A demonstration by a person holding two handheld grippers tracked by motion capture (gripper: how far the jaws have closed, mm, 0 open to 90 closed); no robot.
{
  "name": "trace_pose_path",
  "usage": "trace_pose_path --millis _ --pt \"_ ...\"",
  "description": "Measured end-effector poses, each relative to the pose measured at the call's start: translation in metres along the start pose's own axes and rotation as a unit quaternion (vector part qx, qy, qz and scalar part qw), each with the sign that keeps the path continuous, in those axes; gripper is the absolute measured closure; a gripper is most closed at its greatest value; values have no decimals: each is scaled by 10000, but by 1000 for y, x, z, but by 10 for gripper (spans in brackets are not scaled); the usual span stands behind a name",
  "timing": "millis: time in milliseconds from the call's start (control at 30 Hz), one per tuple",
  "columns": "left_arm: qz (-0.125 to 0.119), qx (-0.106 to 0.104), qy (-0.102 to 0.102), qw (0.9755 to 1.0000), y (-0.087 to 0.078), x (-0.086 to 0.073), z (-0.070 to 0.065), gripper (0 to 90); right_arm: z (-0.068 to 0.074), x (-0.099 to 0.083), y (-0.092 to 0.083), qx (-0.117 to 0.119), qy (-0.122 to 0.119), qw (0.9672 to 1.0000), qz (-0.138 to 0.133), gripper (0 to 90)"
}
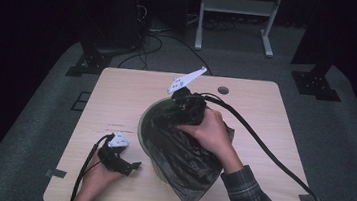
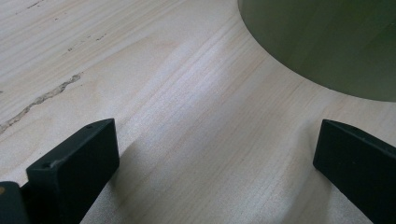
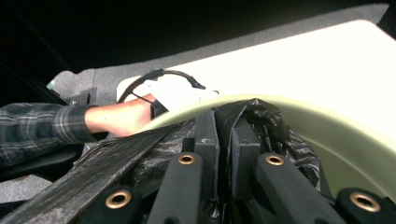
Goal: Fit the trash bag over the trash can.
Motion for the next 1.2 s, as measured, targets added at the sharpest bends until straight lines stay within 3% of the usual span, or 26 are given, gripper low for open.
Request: trace_pose_path --millis 100,200,333,433,733,967,1200 --pt "-3 6 0 10000 0 0 0 0 -2 -2 8 -13 30 9999 119 765" --pt "-4 6 -1 10000 0 0 0 0 -3 0 8 -97 62 9999 72 617" --pt "-4 5 -1 10000 0 0 0 0 -1 4 -3 -366 -82 9993 -13 485" --pt "-3 6 -1 10000 0 0 0 0 1 9 -17 -403 -85 9991 -137 437" --pt "-4 6 -1 10000 0 0 0 0 -1 8 -79 -678 -74 9961 -561 453" --pt "-3 4 -2 10000 0 0 0 0 -22 -20 -121 -975 269 9921 -736 480" --pt "-2 8 -7 10000 0 0 0 0 -36 -53 -143 -953 606 9901 -836 485"
Point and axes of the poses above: each handheld gripper's, and its own axes: y roughly forward along the jaws, x roughly out of its top, z roughly to its left, the point moved 6 cm from there along y, roughly forward along the jaws, and after that the axes turned 9 degrees about y, right-handed, at the moved point
